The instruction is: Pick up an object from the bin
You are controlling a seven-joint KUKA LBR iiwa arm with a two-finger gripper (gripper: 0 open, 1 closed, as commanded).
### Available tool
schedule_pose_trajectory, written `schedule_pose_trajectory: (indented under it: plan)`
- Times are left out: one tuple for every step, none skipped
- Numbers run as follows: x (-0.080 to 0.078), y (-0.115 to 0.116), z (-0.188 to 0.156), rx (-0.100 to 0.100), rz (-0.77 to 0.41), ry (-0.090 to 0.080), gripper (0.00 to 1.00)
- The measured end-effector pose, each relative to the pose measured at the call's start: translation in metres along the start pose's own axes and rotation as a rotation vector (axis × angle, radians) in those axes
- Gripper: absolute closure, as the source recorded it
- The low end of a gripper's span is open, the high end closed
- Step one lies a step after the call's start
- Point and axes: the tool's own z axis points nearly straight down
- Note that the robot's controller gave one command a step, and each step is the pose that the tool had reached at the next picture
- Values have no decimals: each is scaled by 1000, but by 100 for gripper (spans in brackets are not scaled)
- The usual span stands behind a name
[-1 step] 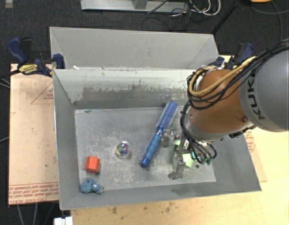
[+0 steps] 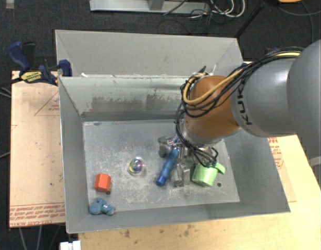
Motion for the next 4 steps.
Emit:
schedule_pose_trajectory:
  plan:
    - [-13, -2, -32, 2, -111, -4, 0]
    - [-24, -26, -31, 3, -199, -4, 0]
    - [-46, -62, 0, 2, -266, -2, 0]
    - [-47, -61, 0, 1, -261, -5, 0]
